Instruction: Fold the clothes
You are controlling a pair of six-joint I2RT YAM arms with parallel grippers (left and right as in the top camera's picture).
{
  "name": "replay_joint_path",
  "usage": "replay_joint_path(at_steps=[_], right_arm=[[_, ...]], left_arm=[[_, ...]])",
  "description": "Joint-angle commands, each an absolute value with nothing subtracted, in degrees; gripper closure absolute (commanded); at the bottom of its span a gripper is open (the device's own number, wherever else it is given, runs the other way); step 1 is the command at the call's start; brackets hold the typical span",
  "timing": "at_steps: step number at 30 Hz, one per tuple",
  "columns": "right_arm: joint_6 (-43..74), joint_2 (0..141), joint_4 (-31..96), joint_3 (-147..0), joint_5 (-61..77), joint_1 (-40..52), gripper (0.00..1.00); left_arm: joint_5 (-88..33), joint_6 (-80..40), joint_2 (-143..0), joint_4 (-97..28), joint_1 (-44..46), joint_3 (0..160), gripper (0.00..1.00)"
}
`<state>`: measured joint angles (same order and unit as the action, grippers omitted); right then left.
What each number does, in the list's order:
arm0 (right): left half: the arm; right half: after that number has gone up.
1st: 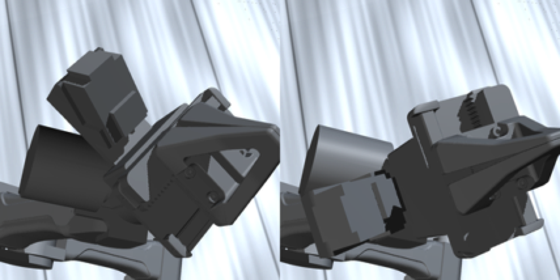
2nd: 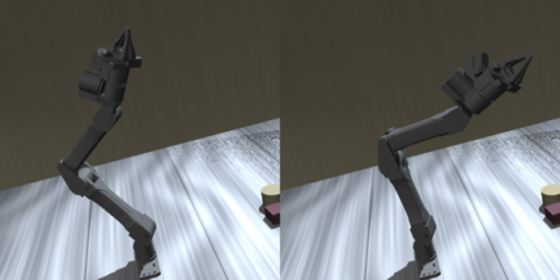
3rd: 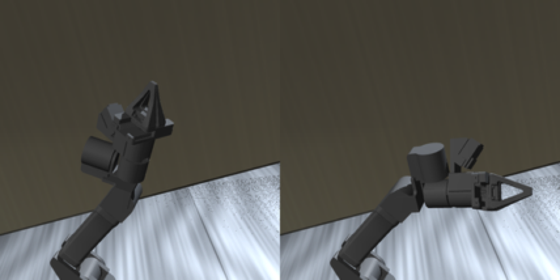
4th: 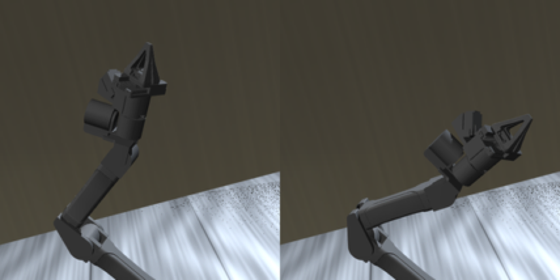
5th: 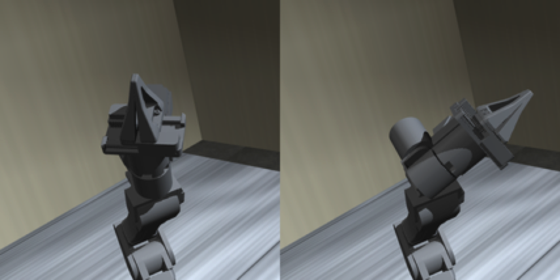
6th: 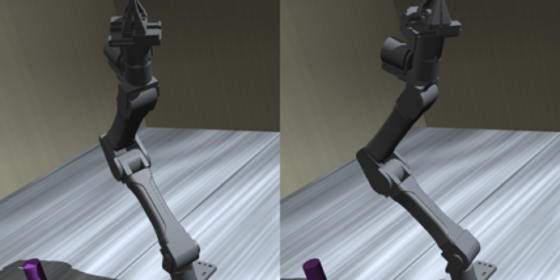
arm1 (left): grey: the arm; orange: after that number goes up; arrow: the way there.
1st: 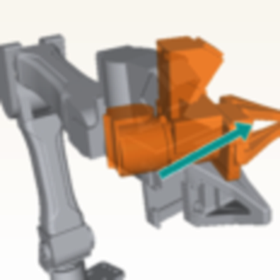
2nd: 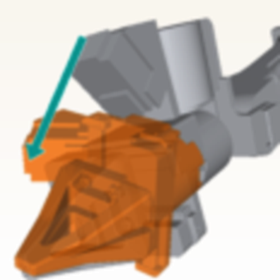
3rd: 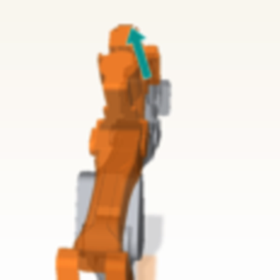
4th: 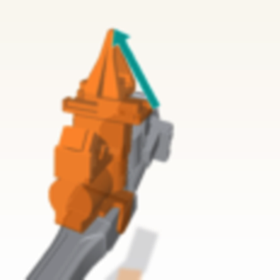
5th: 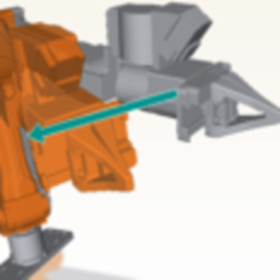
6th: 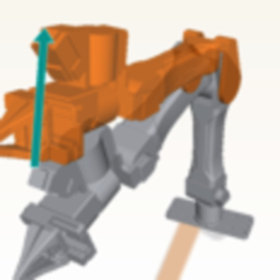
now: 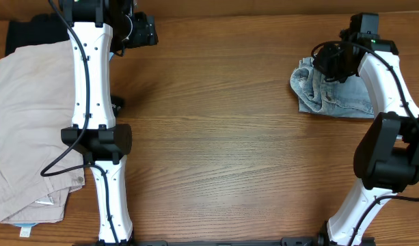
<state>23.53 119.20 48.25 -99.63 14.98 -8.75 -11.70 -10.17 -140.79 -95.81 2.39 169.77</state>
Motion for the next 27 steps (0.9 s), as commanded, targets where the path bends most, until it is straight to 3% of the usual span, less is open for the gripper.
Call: replay_joint_path(at_steps=[1,10,27], right_arm=[[25.61,116.46,46.70,-101.12,14.00,-10.66,0.96],[26.83,116.66,43.77,-101.03,14.37,-13.04,0.96],[26.65,127.74,45.45,-97.76,10.11,-8.54,0.96]], left_arm=[[-11.40,-10.28,-139.37,-95.74,2.66,170.74,0.21],[-11.42,-10.31,-139.37,-95.70,2.66,170.74,0.21],[-11.42,-10.33,-139.39,-95.77,2.66,170.74,0.22]])
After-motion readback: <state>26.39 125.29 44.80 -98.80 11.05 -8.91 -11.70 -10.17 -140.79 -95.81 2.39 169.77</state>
